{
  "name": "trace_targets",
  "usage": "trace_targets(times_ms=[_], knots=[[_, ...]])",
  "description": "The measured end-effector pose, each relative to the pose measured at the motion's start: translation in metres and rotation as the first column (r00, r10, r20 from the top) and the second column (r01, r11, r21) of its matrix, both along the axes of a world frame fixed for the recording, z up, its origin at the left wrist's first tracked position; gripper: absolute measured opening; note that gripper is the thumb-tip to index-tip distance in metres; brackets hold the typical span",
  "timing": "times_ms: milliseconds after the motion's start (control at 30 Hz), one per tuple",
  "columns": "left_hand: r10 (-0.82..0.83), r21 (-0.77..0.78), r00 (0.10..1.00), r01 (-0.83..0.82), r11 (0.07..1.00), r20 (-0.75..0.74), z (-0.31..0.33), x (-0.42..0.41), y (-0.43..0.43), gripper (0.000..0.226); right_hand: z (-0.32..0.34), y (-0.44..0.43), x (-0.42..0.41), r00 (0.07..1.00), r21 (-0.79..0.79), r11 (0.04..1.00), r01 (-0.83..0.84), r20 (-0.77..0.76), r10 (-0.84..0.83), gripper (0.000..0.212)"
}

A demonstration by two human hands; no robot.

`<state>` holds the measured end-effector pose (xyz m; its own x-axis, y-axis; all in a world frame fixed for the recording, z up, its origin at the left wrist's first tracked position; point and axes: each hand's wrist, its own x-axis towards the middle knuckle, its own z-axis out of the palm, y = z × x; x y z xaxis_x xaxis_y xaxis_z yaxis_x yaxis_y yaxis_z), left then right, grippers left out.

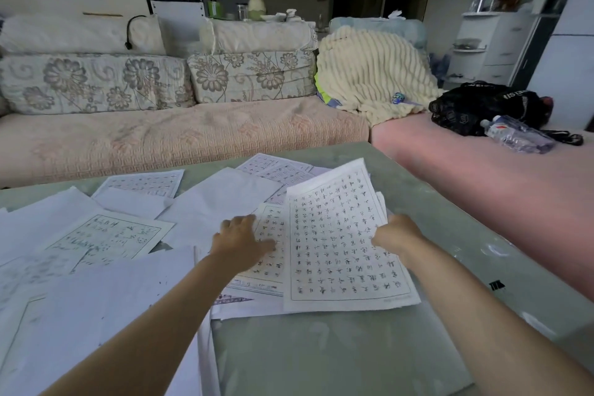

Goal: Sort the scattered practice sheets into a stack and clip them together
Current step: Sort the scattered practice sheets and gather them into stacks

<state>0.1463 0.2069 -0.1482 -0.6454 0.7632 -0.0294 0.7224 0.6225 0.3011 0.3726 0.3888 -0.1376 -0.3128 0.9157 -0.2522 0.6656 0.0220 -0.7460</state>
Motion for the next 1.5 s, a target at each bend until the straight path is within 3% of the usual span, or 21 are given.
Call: trace_targets(times_ms=[100,267,400,467,533,567,633,733,800,933,1033,1100,1167,1267,1400,1500], knots=[[0.021,-0.096,1.0,-0.023,0.995,-0.016,-0.003,-0.003,0.007,0.095,-0.001,0.004,0.009,1.0,0.046,0.999,0.016,0.002,-0.016,0.038],[0.131,-0.03,0.984,-0.129,0.991,0.116,0.01,0.0,0.019,0.098,-0.006,0.002,0.007,1.0,0.072,0.997,-0.018,0.017,0.017,0.021],[0.179,0.203,0.884,-0.288,0.936,0.431,0.014,-0.006,0.021,0.062,-0.01,0.001,0.005,0.997,0.132,0.99,-0.053,0.06,0.045,0.034],[0.162,0.262,0.869,-0.311,0.914,0.468,0.017,-0.009,0.016,0.034,-0.01,0.001,0.006,0.992,0.196,0.98,-0.039,0.127,0.014,0.024],[0.141,0.287,0.9,-0.275,0.918,0.413,0.023,-0.009,0.01,0.011,-0.005,-0.001,0.006,0.983,0.265,0.964,0.003,0.175,-0.051,0.008],[0.136,0.3,0.911,-0.265,0.916,0.39,0.026,-0.01,0.006,0.007,-0.003,-0.002,0.004,0.982,0.285,0.958,0.033,0.168,-0.084,0.02],[0.151,0.306,0.937,-0.251,0.918,0.313,0.033,-0.016,-0.005,0.008,0.003,-0.007,0.003,0.977,0.333,0.941,0.049,0.181,-0.115,0.035],[0.232,0.286,0.969,-0.245,0.926,0.08,0.046,-0.031,-0.027,0.014,0.007,-0.013,0.001,0.976,0.383,0.924,0.007,0.2,-0.09,0.025],[0.316,0.313,0.947,-0.284,0.906,-0.055,0.062,-0.038,-0.045,0.015,0.007,-0.015,-0.002,0.989,0.341,0.94,-0.007,0.142,-0.044,0.013],[0.443,0.506,0.875,-0.297,0.81,-0.197,0.1,-0.043,-0.081,0.012,0.008,-0.032,-0.01,0.993,0.181,0.977,-0.115,0.05,0.107,0.035],[0.527,0.646,0.811,-0.262,0.717,-0.255,0.123,-0.048,-0.099,0.015,0.018,-0.051,-0.014,0.954,0.231,0.95,-0.21,0.263,0.147,0.038],[0.514,0.684,0.784,-0.164,0.711,-0.348,0.132,-0.051,-0.105,0.016,0.027,-0.06,-0.018,0.912,0.336,0.894,-0.296,0.377,0.161,0.067],[0.457,0.675,0.739,-0.005,0.738,-0.495,0.138,-0.049,-0.108,0.015,0.043,-0.076,-0.027,0.925,0.365,0.851,-0.378,0.18,0.334,0.087],[0.399,0.636,0.635,0.193,0.748,-0.662,0.148,-0.04,-0.114,0.014,0.067,-0.11,-0.053,0.826,0.291,0.851,-0.436,-0.246,0.508,0.095],[0.27,0.543,0.622,0.302,0.784,-0.735,0.156,-0.031,-0.128,0.014,0.077,-0.149,-0.099,0.754,0.438,0.762,-0.478,-0.24,0.611,0.094],[0.201,0.527,0.631,0.386,0.757,-0.75,0.16,-0.027,-0.146,0.016,0.084,-0.169,-0.123,0.757,0.452,0.792,-0.411,-0.315,0.573,0.048]])
